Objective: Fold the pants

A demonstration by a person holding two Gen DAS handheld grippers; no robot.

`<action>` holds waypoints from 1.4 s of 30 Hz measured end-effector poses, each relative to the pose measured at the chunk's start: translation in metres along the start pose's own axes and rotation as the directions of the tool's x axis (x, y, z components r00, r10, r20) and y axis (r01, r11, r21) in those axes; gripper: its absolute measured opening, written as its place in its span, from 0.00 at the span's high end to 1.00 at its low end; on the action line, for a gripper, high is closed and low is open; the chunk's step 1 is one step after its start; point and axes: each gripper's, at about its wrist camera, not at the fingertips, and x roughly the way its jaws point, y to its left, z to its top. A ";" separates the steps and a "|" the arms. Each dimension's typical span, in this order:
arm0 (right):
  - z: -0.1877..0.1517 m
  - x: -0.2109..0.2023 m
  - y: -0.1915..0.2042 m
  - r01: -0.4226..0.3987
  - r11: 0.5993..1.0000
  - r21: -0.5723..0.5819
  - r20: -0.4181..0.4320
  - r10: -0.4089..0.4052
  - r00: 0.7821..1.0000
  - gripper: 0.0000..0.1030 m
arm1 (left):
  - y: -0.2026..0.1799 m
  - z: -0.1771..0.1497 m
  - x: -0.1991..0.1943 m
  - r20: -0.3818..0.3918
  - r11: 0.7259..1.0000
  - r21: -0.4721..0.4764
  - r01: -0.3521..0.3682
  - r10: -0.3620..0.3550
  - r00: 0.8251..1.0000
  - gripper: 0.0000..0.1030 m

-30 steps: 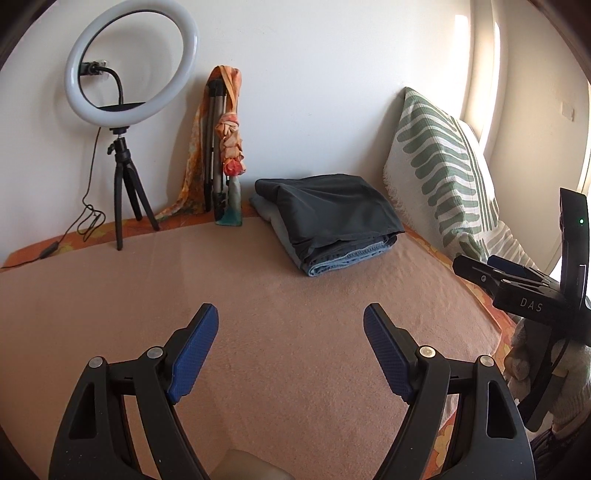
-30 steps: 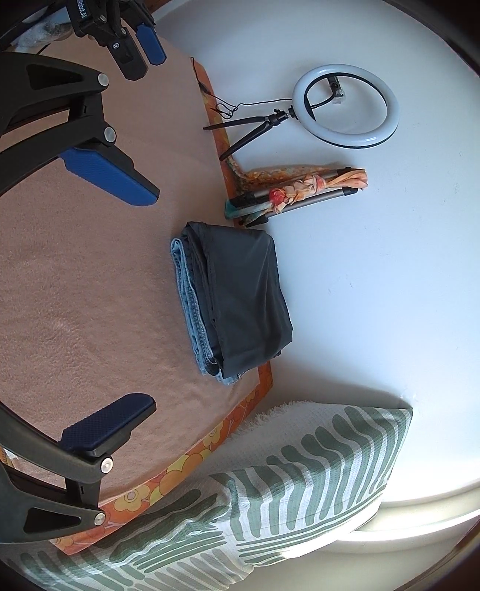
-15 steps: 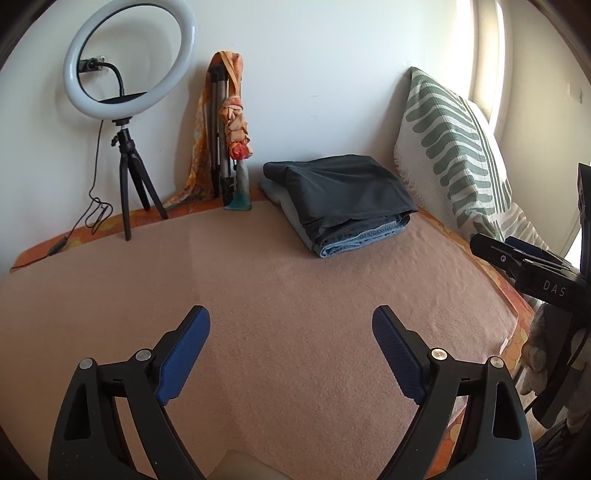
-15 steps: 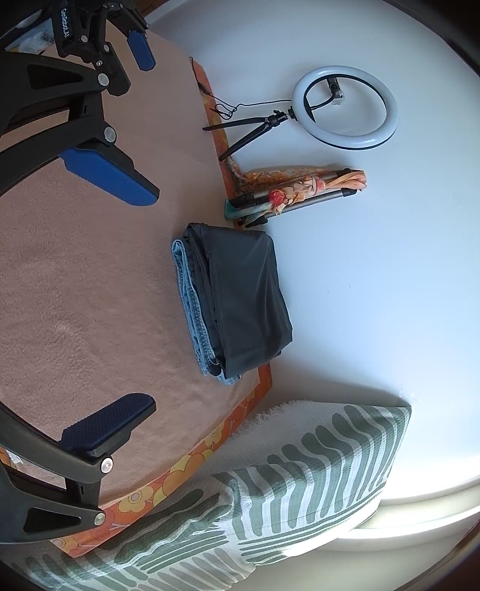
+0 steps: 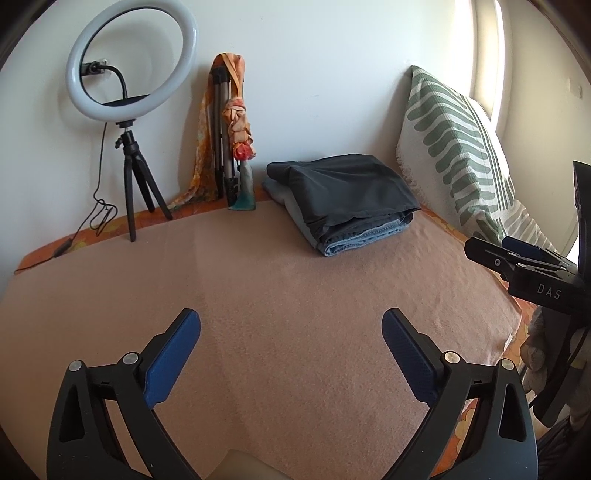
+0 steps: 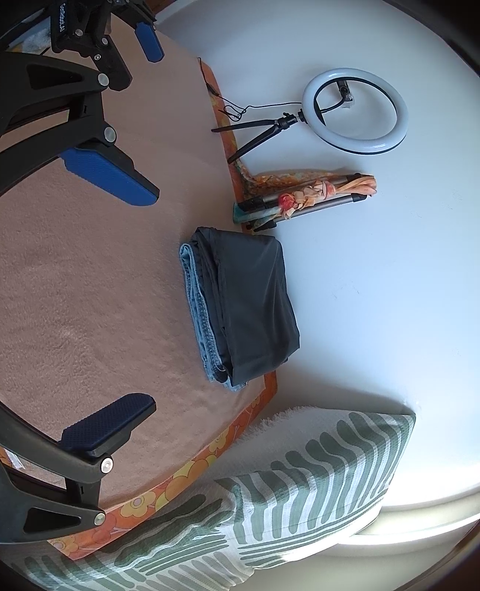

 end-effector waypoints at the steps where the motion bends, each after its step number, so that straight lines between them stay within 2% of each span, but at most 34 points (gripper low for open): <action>1: 0.000 0.000 0.000 0.000 1.000 0.000 0.000 0.000 1.000 0.00 | 0.000 0.000 0.000 0.000 1.000 -0.001 0.001 -0.001 1.000 0.04; 36: -0.002 0.001 0.004 -0.010 1.000 -0.005 -0.005 0.010 1.000 0.00 | -0.006 -0.005 -0.003 0.030 0.999 0.045 0.007 -0.008 1.000 0.03; 42: -0.002 -0.001 0.006 -0.013 1.000 -0.012 -0.001 0.013 1.000 0.00 | -0.008 -0.008 -0.005 0.061 0.998 0.069 0.008 -0.012 0.998 0.03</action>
